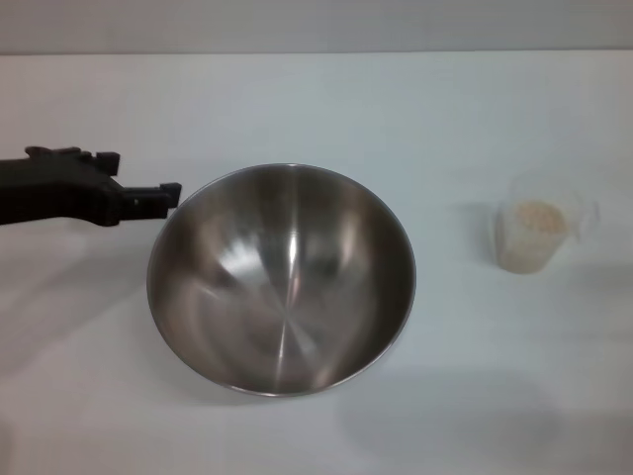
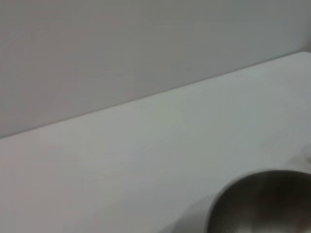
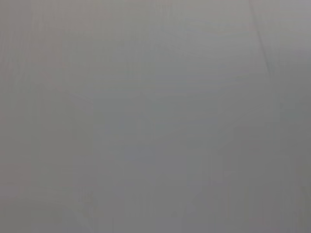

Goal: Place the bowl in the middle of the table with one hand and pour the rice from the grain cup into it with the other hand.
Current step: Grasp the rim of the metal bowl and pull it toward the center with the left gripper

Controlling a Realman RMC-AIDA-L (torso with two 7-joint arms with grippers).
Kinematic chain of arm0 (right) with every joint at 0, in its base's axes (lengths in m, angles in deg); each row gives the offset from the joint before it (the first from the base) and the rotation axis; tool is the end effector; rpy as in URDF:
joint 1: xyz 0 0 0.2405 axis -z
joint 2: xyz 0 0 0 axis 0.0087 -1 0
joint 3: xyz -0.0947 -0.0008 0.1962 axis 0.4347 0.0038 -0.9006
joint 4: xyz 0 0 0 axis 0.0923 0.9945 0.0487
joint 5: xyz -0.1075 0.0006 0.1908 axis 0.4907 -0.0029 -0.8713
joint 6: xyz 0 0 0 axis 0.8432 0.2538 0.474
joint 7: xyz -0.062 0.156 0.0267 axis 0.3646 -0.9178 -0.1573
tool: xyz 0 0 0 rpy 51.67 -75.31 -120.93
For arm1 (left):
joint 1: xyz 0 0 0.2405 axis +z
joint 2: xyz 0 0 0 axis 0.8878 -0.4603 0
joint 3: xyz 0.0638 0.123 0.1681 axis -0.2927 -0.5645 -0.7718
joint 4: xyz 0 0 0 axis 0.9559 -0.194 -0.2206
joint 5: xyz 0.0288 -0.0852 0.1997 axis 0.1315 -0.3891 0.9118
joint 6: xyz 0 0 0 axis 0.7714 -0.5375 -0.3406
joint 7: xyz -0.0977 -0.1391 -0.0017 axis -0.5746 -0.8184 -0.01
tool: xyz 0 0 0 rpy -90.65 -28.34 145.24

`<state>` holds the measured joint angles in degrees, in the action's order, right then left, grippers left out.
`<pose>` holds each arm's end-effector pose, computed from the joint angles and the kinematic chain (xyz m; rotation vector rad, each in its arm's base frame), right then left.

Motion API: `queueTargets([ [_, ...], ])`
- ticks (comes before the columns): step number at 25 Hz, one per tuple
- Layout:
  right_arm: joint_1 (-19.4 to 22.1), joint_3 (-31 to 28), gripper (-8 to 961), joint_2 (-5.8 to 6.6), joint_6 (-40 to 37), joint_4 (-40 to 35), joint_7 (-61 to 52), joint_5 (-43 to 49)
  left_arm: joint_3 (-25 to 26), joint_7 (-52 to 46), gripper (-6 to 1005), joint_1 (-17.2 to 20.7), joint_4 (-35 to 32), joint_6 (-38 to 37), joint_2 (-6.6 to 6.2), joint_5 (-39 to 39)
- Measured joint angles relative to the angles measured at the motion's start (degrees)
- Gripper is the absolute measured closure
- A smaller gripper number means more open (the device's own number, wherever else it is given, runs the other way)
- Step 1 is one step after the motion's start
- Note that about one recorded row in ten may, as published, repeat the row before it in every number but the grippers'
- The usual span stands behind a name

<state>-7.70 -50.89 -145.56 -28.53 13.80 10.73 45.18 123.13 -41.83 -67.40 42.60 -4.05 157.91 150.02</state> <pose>0.3280 0.2291 0.0752 -1.1116 0.3226 0.8171 -0.1722 0.3212 0.0603 -2.3700 -0.8964 -0.1822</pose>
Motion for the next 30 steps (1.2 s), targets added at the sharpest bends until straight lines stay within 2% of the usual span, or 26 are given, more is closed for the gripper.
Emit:
queueTargets([
  [4,0.2,0.0,113,0.0,0.3,0.0,0.0,0.0,-2.2,0.5,195,1.1,0.3,-1.0,-0.02,0.1],
  [18,1.1,0.0,112,0.0,0.4,0.2,0.0,0.0,-4.6,2.6,208,2.2,-0.4,-2.0,-0.07,0.3],
  [20,1.2,0.0,112,0.0,0.4,0.2,0.0,0.0,-8.3,2.7,210,3.4,-0.2,-5.3,-0.03,3.3],
  [24,1.3,0.1,112,0.0,0.4,0.2,0.0,0.0,-10.7,2.3,213,4.0,0.1,-7.2,0.04,6.1],
  [30,1.4,1.3,112,-0.04,0.4,0.2,0.0,-0.3,-10.9,2.1,219,4.1,-0.5,-7.5,0.05,6.6],
])
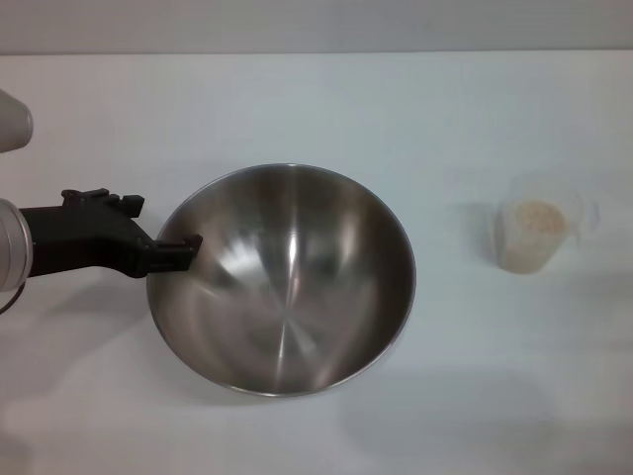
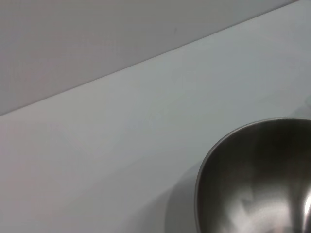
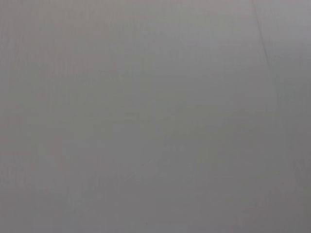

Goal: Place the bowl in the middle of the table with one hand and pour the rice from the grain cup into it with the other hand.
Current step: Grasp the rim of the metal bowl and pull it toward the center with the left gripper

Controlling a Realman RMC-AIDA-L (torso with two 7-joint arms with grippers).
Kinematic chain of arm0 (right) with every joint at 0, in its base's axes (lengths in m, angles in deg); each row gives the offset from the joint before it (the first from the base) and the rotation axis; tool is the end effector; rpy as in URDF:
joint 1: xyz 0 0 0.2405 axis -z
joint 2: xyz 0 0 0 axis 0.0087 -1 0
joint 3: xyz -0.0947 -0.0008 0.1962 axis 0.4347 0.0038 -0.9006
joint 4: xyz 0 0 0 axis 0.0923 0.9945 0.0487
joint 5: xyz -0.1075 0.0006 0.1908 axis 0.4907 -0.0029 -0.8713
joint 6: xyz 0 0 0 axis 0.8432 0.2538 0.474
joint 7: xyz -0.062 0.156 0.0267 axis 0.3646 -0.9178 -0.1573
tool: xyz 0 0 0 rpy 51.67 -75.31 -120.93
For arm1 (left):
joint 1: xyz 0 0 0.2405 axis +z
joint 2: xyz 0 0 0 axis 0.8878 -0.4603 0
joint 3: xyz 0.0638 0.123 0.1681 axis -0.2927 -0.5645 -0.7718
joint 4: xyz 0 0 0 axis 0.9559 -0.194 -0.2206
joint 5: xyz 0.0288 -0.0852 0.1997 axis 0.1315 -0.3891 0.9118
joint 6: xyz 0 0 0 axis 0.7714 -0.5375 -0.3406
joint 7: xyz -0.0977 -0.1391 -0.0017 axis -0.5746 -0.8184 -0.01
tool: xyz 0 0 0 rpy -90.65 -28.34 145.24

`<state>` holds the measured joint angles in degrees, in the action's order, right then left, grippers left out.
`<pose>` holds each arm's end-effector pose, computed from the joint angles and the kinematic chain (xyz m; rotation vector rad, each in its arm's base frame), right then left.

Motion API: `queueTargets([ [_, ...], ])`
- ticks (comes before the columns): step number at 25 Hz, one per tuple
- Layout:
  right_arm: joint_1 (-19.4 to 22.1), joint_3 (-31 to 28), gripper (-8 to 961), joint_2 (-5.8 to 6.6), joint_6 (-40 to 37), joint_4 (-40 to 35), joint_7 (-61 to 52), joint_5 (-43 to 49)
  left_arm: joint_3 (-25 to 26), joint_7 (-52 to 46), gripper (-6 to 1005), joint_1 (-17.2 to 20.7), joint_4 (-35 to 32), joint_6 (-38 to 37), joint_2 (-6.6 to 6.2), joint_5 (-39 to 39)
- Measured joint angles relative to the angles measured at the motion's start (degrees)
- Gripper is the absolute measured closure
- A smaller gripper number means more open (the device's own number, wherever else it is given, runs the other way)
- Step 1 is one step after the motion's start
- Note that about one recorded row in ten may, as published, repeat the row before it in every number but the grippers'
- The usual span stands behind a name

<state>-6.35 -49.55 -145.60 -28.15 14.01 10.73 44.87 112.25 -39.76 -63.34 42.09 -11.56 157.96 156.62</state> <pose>0.3319 0.2224 0.0711 -1.1240 0.3437 0.8017 -0.1827 0.3115 0.0232 -2.4024 -0.7914 -0.0400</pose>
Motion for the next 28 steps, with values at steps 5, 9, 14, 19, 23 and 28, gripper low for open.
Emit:
queueTargets([
  [5,0.2,0.1,112,-0.03,0.0,0.0,0.0,0.0,-0.6,0.3,223,0.0,-1.0,0.0,-0.08,0.1],
  [9,0.2,0.1,112,-0.05,0.0,0.0,0.0,0.1,-0.8,0.4,227,0.0,-1.8,-0.2,-0.05,0.7],
  [14,0.2,0.2,112,-0.05,0.0,0.0,0.0,0.2,-1.4,0.1,231,-0.4,-2.9,-0.6,-0.01,1.6],
  [19,0.2,0.1,112,-0.05,0.0,0.1,0.0,0.3,-1.6,0.1,236,-1.0,-4.0,-0.9,0.0,1.7],
  [23,0.4,0.1,112,-0.05,0.0,0.1,0.0,0.3,-1.8,0.1,239,-1.2,-4.4,-1.0,0.0,1.7],
  [28,0.6,0.1,112,-0.05,0.0,0.1,0.0,0.3,-2.6,0.1,244,-1.9,-5.7,-1.3,0.0,1.7],
])
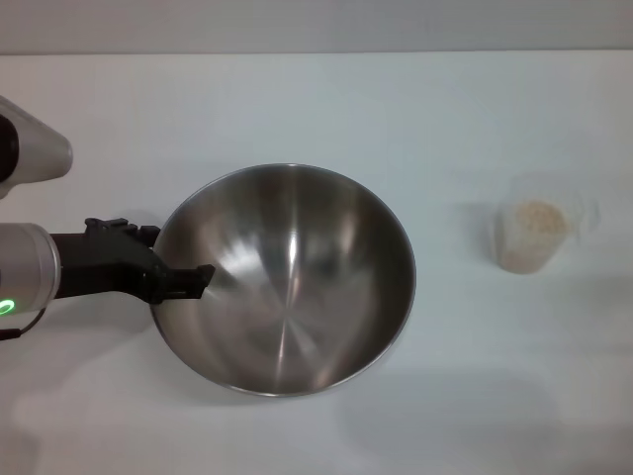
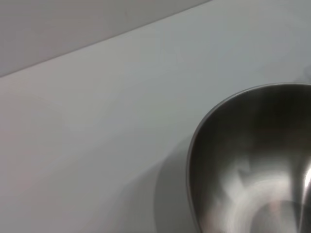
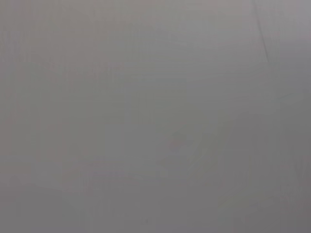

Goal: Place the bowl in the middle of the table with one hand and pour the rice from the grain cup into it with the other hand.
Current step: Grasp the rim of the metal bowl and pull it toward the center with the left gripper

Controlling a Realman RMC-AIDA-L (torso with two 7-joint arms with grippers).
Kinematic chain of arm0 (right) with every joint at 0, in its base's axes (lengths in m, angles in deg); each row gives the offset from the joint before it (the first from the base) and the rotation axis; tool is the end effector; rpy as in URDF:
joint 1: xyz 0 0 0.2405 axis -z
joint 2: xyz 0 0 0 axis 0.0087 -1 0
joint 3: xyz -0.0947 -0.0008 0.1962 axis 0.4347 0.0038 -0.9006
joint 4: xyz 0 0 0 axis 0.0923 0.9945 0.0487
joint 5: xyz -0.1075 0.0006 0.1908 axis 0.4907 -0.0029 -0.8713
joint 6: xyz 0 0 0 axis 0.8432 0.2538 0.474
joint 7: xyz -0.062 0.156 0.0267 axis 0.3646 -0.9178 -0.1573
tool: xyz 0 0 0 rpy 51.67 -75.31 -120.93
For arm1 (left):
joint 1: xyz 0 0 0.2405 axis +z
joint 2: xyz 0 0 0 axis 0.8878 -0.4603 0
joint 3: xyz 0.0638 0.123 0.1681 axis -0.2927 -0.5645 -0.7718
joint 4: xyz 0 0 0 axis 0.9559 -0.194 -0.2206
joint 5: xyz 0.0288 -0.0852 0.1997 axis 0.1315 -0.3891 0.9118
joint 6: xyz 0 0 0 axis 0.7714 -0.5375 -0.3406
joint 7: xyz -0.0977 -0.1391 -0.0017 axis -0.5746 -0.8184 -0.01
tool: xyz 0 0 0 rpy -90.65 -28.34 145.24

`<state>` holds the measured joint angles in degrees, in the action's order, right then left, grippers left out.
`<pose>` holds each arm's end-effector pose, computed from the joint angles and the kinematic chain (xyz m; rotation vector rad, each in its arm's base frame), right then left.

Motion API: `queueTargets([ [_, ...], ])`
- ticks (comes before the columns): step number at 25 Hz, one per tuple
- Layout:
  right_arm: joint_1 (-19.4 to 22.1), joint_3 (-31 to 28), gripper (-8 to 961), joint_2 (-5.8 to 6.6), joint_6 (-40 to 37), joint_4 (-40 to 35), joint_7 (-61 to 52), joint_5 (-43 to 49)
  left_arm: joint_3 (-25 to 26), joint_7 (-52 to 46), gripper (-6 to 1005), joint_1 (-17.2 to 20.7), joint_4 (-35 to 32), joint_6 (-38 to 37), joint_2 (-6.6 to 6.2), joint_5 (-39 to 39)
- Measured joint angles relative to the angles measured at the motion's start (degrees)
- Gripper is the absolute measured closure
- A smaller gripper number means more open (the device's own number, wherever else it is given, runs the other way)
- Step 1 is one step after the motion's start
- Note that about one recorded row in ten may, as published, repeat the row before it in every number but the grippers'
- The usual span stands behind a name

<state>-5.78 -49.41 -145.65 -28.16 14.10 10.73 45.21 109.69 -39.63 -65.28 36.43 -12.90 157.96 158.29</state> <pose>0.3328 0.2195 0.0696 -1.1287 0.3490 0.7979 -0.1957 0.3111 -0.0001 -2.4434 -0.8209 0.0288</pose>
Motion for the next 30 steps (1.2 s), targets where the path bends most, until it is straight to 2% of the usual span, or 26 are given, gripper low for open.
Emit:
queueTargets([
  [11,0.2,0.0,112,0.0,0.0,-0.1,0.0,0.0,-0.7,-0.1,254,-0.3,-0.3,0.0,0.03,0.1],
  [16,0.2,0.0,113,0.0,0.0,-0.1,0.0,0.0,-2.2,-0.1,258,-1.8,-1.2,0.6,-0.06,0.1],
  [21,0.3,0.1,113,0.0,-0.3,-0.1,0.0,0.0,-1.8,-0.2,544,-2.1,-1.1,0.8,-0.1,-0.2],
  [30,0.4,0.3,113,0.0,-0.5,-0.2,0.0,0.0,-1.6,-0.7,737,-2.9,-2.2,1.2,-0.02,-0.1],
])
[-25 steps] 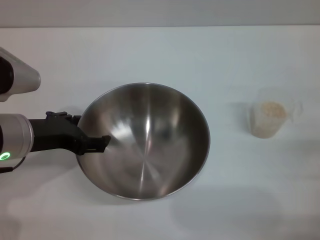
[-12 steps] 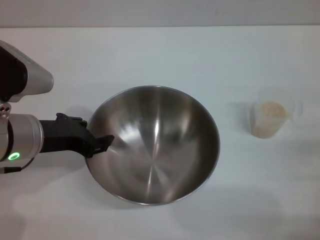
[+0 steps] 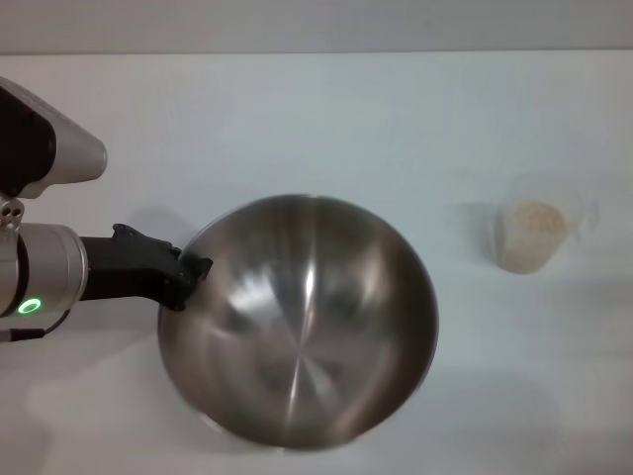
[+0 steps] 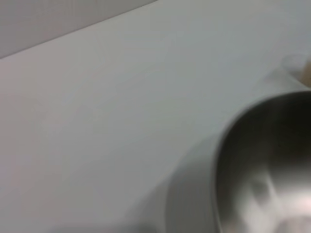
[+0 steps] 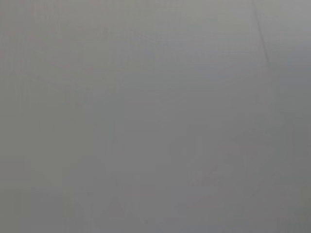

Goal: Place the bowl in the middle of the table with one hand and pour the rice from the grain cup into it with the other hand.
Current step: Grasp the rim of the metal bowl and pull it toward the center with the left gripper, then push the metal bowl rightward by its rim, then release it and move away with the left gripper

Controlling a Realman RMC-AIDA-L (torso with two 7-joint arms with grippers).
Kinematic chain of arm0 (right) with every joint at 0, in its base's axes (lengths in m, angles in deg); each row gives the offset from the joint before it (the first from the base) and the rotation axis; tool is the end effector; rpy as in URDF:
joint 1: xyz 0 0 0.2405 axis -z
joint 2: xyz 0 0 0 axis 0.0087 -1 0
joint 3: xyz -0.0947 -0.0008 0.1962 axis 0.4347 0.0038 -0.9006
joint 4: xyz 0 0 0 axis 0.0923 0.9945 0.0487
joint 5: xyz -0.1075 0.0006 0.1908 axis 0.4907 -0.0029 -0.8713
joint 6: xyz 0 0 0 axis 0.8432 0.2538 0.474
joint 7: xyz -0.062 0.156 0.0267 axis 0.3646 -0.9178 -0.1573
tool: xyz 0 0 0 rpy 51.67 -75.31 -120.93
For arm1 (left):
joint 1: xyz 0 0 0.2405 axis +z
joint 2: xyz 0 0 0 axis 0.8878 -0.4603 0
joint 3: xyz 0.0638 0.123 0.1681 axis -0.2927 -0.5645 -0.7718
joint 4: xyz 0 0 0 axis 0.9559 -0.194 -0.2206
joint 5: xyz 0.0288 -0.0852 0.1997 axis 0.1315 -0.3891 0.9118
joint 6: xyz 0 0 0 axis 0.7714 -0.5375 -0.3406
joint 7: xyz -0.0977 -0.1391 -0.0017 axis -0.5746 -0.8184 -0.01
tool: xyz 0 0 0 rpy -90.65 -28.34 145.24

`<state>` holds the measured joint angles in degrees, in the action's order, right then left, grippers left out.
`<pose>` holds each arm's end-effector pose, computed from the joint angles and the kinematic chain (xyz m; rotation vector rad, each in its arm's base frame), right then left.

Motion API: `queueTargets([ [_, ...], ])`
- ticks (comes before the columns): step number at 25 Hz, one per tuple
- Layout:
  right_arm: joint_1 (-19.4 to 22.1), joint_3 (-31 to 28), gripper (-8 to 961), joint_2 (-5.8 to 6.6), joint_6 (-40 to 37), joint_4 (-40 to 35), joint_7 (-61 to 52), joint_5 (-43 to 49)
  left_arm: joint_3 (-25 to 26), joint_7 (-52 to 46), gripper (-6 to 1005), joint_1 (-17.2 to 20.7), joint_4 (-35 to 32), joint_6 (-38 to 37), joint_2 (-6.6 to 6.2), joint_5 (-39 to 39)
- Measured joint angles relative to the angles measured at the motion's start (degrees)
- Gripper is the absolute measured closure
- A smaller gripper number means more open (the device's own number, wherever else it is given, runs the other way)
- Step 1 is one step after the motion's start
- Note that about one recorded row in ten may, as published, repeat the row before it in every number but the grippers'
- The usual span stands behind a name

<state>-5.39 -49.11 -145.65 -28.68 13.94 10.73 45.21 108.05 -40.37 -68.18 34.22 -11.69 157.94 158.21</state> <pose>0.3331 0.2165 0.0698 -1.1301 0.3443 0.7958 -0.1873 0.3114 -0.0145 -2.5061 -0.8149 0.0493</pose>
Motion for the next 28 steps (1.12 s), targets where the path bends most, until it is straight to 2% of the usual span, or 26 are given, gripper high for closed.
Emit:
queueTargets([
  [7,0.2,0.3,113,0.0,0.0,0.2,0.0,0.0,0.0,-0.2,924,-0.8,0.9,2.0,0.01,-0.4],
  [11,0.3,0.3,113,0.0,0.0,0.2,0.0,0.0,0.1,-1.0,934,-2.0,0.9,3.2,0.0,-0.5],
  [19,0.3,0.5,114,0.0,0.4,0.2,0.0,0.0,1.9,-2.5,960,-7.5,-0.3,6.8,-0.01,-0.7],
  [28,0.2,1.3,114,0.0,0.4,0.2,0.0,-0.1,7.4,-0.1,969,-16.9,-8.9,7.7,-0.07,-4.1],
])
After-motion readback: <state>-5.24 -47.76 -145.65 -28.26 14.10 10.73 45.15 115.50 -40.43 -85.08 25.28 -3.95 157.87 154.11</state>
